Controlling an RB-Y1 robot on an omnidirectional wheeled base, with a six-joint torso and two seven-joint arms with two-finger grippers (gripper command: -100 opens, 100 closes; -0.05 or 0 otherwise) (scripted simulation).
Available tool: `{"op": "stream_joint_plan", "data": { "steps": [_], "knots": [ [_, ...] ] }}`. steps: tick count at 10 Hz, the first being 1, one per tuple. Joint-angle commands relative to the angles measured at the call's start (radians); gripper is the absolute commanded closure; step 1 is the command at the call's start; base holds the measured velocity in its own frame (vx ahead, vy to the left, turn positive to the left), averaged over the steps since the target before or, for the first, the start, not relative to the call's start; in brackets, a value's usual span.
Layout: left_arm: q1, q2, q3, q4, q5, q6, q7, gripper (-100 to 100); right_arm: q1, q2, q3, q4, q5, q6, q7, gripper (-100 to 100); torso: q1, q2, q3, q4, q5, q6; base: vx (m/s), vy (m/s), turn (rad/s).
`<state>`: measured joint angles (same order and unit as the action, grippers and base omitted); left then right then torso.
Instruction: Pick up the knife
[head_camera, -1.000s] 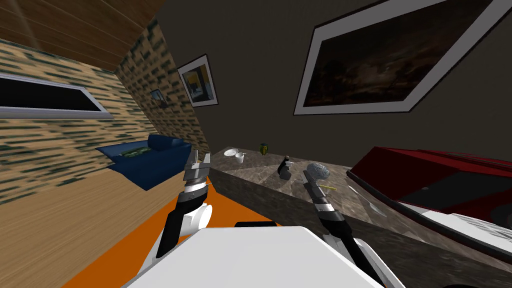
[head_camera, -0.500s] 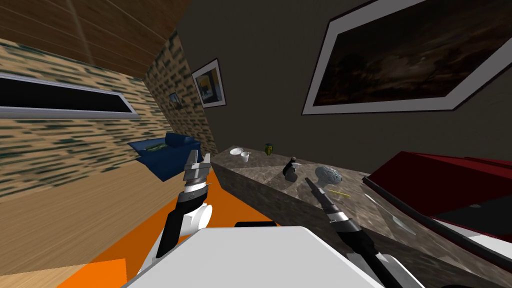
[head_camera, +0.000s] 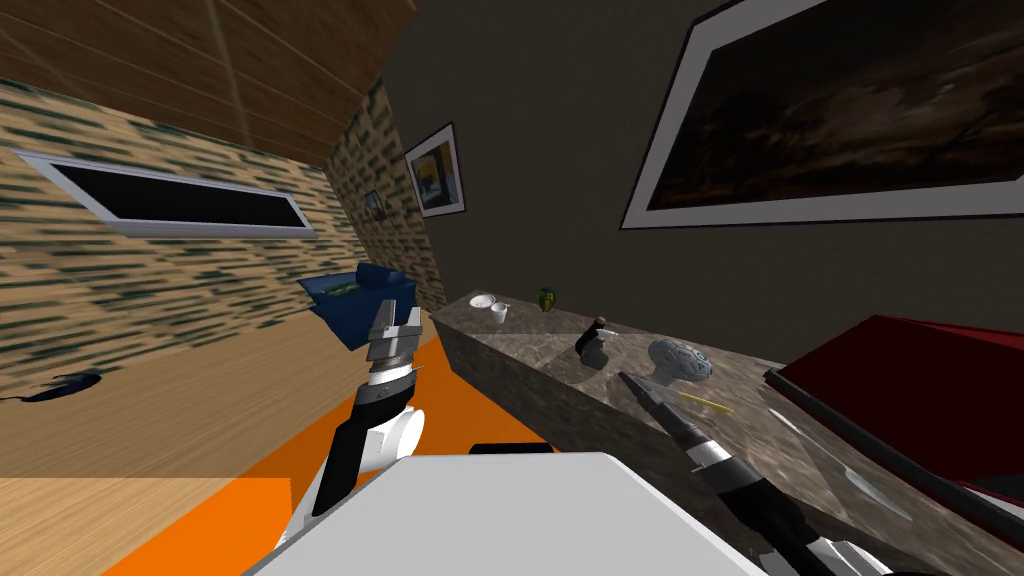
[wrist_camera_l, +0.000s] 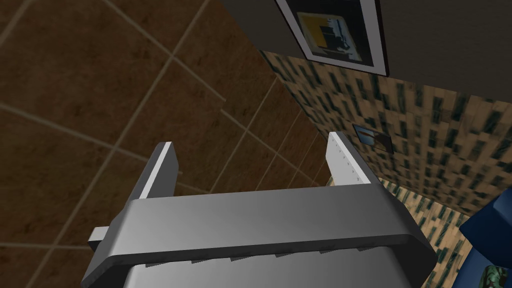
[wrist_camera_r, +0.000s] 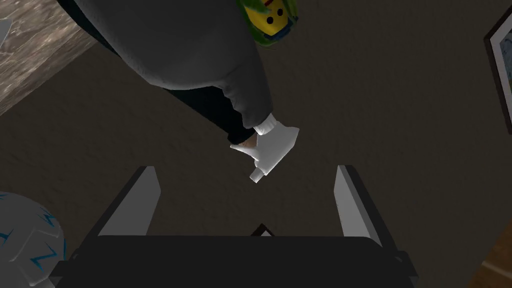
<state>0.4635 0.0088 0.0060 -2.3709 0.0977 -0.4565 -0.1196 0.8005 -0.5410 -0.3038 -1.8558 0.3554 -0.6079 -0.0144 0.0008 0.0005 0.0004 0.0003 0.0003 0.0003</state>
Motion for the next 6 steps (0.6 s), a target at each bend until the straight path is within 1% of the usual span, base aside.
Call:
{"op": "stream_joint_plan", "data": {
  "steps": [1,2,3,4,5,6],
  "knots": [
    [0.0,0.0,0.0,0.0,0.0,0.0,0.0,0,0.027,-0.05,-0.022,0.031,0.05,0.006,0.012,-100,0.0,0.0,0.0,0.0,0.0,0.0,-0.004,0.019,0.15],
    [0.0,0.0,0.0,0.0,0.0,0.0,0.0,0,0.027,-0.053,-0.022,0.031,0.06,0.006,0.012,-100,0.0,0.0,0.0,0.0,0.0,0.0,-0.004,0.012,0.086],
    [0.0,0.0,0.0,0.0,0.0,0.0,0.0,0,0.05,-0.094,-0.041,0.063,0.1,0.006,0.021,-100,-0.001,0.0,0.0,0.0,0.0,0.0,-0.003,0.019,0.152],
    [0.0,0.0,0.0,0.0,0.0,0.0,0.0,0,0.05,-0.097,-0.041,0.063,0.109,0.006,0.021,-100,0.0,0.0,0.0,0.0,0.0,0.0,-0.003,0.015,0.086],
    [0.0,0.0,0.0,0.0,0.0,0.0,0.0,0,0.073,-0.139,-0.058,0.094,0.149,0.009,0.031,-100,0.0,0.0,0.0,0.0,0.0,0.0,-0.005,0.025,0.149],
    [0.0,0.0,0.0,0.0,0.0,0.0,0.0,0,0.073,-0.141,-0.058,0.094,0.158,0.009,0.031,-100,0.0,0.0,0.0,0.0,0.0,0.0,-0.006,0.016,0.069]
  ]
}}
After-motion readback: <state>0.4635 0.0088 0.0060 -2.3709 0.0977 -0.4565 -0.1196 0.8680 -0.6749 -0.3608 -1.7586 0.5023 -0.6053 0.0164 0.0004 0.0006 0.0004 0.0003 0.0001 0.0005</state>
